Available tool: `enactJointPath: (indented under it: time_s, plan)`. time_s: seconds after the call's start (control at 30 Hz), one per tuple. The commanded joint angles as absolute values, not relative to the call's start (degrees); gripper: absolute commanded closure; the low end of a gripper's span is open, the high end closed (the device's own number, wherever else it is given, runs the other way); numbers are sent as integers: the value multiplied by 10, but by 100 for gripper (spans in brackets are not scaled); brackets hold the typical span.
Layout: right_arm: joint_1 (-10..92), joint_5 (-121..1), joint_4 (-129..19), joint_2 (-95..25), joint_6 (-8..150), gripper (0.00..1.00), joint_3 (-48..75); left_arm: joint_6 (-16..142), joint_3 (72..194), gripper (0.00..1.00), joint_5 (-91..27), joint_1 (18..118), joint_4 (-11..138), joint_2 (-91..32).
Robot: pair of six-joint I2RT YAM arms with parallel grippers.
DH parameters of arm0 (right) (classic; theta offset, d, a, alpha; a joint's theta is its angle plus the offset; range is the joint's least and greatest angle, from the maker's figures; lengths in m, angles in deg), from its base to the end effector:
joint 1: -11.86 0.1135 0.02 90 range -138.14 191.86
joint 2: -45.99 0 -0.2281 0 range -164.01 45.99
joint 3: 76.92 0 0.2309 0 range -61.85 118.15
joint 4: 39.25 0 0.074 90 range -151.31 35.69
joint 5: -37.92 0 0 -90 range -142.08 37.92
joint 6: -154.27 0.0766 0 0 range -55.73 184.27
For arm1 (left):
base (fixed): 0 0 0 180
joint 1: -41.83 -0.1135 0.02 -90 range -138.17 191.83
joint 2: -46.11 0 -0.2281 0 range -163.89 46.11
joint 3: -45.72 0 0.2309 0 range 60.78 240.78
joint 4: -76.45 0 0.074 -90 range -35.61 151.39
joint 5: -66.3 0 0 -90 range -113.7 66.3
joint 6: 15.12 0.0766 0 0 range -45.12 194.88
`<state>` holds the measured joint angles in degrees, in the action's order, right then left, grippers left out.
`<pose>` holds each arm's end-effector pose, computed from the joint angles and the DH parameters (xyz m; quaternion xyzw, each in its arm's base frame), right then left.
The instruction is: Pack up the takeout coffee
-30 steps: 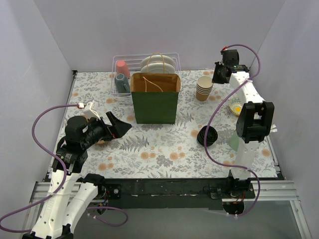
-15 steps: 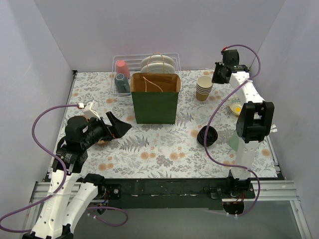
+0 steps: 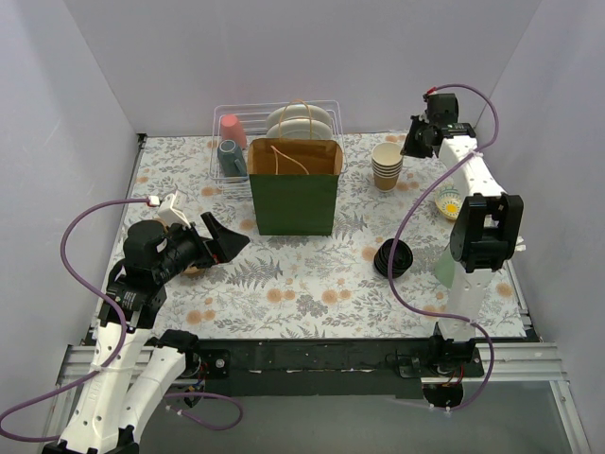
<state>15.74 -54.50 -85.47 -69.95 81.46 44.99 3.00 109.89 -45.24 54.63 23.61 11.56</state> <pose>0.4630 0.0346 0.2454 0.0963 0.9019 0.0957 0.4100 0.1560 -0.0643 0.2997 -0.3149 0.7643 -0.4795 0.2945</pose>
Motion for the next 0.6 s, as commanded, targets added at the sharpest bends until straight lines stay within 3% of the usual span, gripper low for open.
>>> enactJointPath:
  time_s: [0.0, 0.23, 0.57]
  plan:
    - [134, -591, -807, -646, 848, 99, 419, 33, 1106, 2, -446, 544, 229, 119]
    - [98, -685, -743, -607, 897, 99, 372, 32, 1106, 2, -450, 543, 229, 117]
    - [91, -674, -765, -603, 867, 99, 358, 26, 1101, 2, -457, 543, 236, 122]
